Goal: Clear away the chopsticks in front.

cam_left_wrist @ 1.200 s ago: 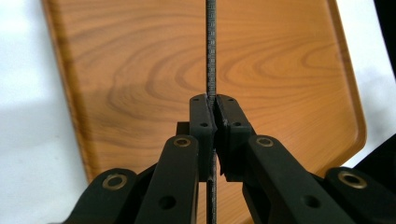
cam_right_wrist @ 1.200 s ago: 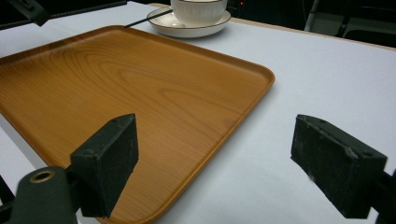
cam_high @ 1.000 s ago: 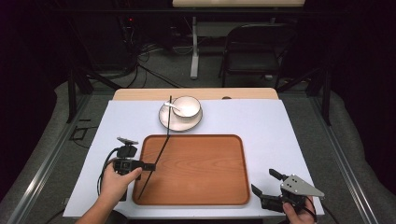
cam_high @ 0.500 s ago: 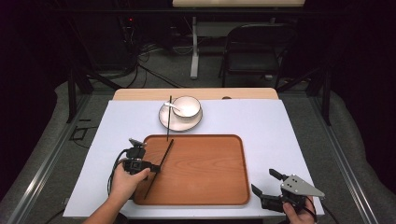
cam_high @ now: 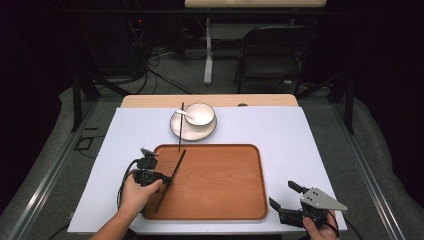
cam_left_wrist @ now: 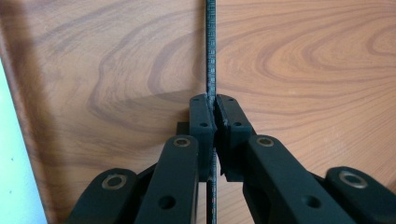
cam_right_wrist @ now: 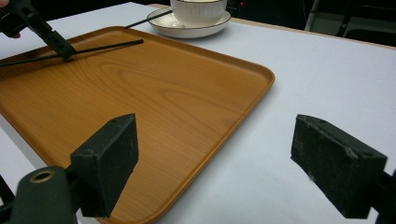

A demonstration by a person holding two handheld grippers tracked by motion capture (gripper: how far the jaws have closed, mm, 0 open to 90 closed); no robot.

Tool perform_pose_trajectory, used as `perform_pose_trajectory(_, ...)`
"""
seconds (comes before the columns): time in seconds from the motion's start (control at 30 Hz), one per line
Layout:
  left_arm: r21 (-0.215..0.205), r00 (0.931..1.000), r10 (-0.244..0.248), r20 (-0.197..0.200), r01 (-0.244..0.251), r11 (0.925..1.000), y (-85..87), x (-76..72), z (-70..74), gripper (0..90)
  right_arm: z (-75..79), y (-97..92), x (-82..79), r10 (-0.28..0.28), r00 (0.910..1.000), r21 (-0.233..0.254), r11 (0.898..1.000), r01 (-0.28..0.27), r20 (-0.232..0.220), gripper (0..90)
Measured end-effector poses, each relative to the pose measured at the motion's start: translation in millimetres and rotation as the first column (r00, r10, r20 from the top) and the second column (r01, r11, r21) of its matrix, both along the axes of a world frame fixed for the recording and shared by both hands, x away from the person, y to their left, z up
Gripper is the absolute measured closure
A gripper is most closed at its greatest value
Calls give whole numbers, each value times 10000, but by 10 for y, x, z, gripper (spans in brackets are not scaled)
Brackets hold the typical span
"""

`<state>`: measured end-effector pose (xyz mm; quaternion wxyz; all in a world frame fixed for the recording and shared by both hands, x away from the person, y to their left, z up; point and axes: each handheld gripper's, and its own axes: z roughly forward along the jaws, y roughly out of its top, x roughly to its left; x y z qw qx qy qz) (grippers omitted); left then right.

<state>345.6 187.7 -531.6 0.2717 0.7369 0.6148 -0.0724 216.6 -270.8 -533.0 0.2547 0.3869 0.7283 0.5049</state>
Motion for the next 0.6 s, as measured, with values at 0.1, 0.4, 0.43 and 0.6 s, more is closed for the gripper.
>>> perform_pose_trajectory(0.1, 36, 10000, 22, 15, -22, 10000, 1, -1, 0, 858, 1, -1, -1, 2, 10000, -13, 10000, -2, 19, 145)
perform_pose_trajectory(0.4, -99, 10000, 56, -70, -56, 9999, 17, -1, -10, 836, 0, -1, 1, 8, 10000, -7, 10000, -8, -6, 144)
perform_pose_trajectory(0.43, -157, 10000, 21, -77, -22, 9999, 22, -1, -6, 838, 1, 0, 1, 7, 10000, -4, 10000, -7, -7, 145)
perform_pose_trajectory(0.6, -171, 10000, 0, -3, 0, 9999, 20, -6, 6, 839, 1, 3, -1, 22, 10000, -5, 10000, -22, 14, 145)
